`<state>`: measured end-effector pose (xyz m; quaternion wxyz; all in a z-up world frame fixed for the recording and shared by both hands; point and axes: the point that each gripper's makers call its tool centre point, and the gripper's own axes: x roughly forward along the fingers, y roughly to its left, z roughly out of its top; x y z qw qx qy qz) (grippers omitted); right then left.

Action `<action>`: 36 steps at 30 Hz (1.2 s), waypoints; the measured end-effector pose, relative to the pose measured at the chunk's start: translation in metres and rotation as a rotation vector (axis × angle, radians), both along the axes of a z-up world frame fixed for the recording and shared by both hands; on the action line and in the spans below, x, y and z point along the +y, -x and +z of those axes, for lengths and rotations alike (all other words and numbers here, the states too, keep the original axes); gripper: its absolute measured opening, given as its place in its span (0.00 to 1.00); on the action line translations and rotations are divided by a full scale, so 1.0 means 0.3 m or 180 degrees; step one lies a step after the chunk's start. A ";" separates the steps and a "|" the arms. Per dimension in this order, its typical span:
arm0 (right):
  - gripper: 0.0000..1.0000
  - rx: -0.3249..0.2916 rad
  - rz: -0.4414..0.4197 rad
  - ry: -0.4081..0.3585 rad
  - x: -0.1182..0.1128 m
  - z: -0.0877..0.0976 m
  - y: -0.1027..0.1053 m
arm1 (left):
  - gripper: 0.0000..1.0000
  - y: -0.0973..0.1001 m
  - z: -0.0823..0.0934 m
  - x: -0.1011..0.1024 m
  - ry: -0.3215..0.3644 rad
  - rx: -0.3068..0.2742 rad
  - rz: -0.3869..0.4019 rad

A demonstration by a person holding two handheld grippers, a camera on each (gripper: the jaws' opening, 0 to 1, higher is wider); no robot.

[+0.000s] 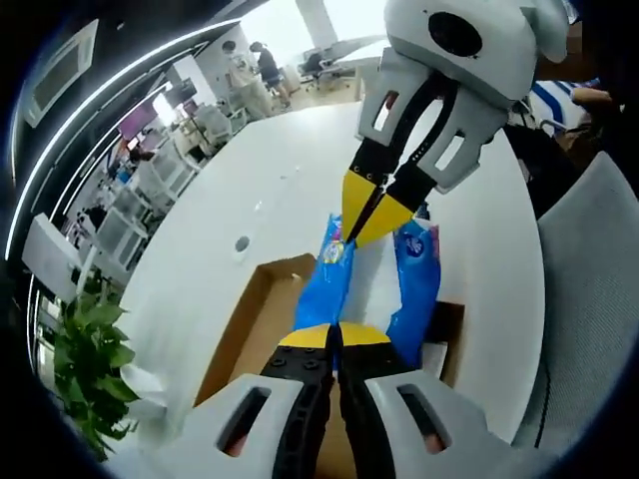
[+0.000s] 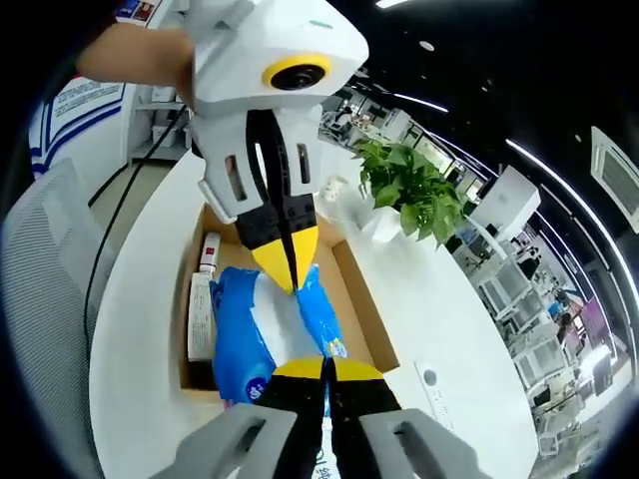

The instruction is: Operate the shoe box by opening the lid, removing the specified soft item, and placing it in the target area until the item is outside and the box remains undamaged.

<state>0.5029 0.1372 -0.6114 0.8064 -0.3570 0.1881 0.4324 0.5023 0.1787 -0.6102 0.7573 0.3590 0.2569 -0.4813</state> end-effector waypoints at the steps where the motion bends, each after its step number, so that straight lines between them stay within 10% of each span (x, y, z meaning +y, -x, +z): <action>1: 0.00 0.0000 -0.0017 -0.0003 -0.010 0.000 0.001 | 0.00 0.001 0.004 -0.016 0.0002 0.0003 -0.0022; 36: 0.00 -0.0032 -0.0616 -0.0011 -0.381 0.010 0.019 | 0.00 0.014 0.033 -0.381 0.0061 0.0063 -0.0326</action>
